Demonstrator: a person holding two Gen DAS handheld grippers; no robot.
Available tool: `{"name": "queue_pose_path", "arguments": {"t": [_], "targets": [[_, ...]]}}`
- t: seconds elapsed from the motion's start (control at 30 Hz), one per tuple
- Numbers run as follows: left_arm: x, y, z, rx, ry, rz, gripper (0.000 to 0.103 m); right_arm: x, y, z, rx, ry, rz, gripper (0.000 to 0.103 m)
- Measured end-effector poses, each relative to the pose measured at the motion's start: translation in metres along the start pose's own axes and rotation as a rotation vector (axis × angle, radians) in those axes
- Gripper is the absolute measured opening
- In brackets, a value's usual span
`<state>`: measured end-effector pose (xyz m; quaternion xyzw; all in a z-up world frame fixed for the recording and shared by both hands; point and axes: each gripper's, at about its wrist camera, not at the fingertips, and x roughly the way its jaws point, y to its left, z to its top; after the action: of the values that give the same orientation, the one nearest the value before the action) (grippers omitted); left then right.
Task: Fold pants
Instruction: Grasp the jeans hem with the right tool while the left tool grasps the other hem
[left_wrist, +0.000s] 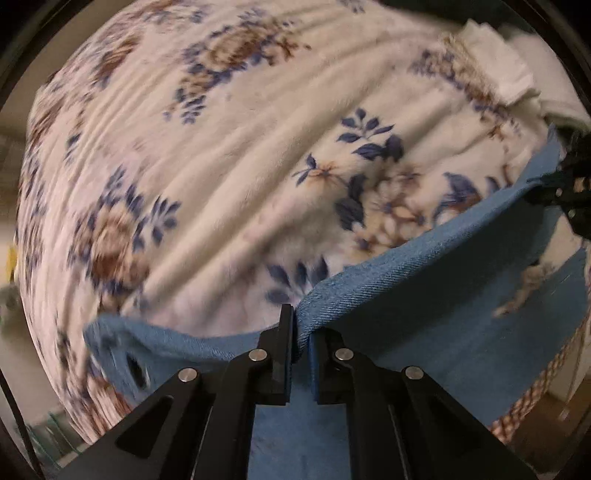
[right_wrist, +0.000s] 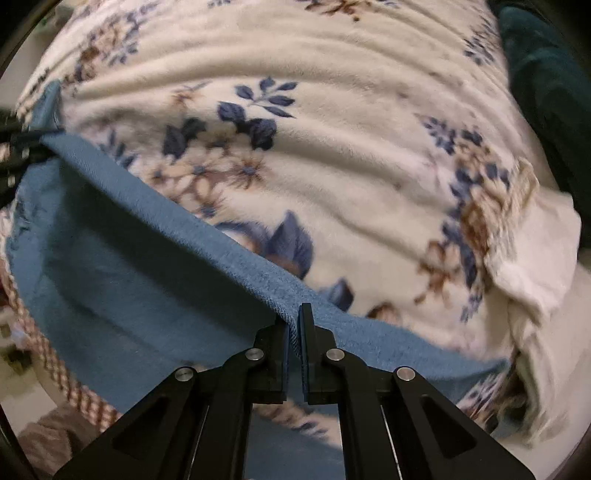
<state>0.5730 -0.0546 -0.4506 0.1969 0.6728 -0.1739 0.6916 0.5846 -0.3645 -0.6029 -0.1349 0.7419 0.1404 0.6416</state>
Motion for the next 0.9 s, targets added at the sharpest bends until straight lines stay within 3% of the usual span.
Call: {"name": "queue_pose_path", "arguments": {"t": [0.07, 0.1, 0.13, 0.17, 0.2, 0.4, 0.53, 0.63, 0.77, 0.9], "targets": [[-0.011, -0.019, -0.022, -0.064, -0.023, -0.018, 0.005, -0.012, 0.005, -0.019, 0.022, -0.033, -0.007, 0.005], [0.009, -0.046, -0.017, -0.085, -0.024, -0.023, 0.005, -0.021, 0.009, -0.025, 0.043, -0.042, -0.001, 0.005], [0.008, -0.054, -0.023, -0.118, -0.025, -0.031, 0.004, -0.020, 0.030, -0.013, 0.061, -0.051, -0.003, 0.005], [0.006, -0.057, -0.032, -0.148, -0.026, -0.042, 0.005, -0.028, 0.036, -0.028, 0.077, -0.065, -0.001, 0.005], [0.004, -0.061, -0.045, -0.168, -0.024, -0.047, 0.005, -0.042, 0.068, -0.026, 0.089, -0.072, -0.003, 0.005], [0.010, -0.091, -0.136, -0.308, 0.042, -0.088, 0.004, -0.055, 0.144, -0.111, 0.153, -0.079, -0.012, 0.005], [0.057, -0.106, -0.178, -0.387, 0.149, -0.148, 0.004, -0.015, 0.179, -0.167, 0.213, -0.008, 0.010, 0.005], [0.098, -0.116, -0.192, -0.391, 0.198, -0.147, 0.005, 0.026, 0.195, -0.195, 0.260, 0.042, 0.028, 0.005], [0.137, -0.125, -0.194, -0.381, 0.204, -0.126, 0.005, 0.069, 0.207, -0.207, 0.282, 0.074, 0.003, 0.006], [0.140, -0.124, -0.193, -0.399, 0.202, -0.122, 0.012, 0.088, 0.204, -0.212, 0.351, 0.096, 0.017, 0.013]]}}
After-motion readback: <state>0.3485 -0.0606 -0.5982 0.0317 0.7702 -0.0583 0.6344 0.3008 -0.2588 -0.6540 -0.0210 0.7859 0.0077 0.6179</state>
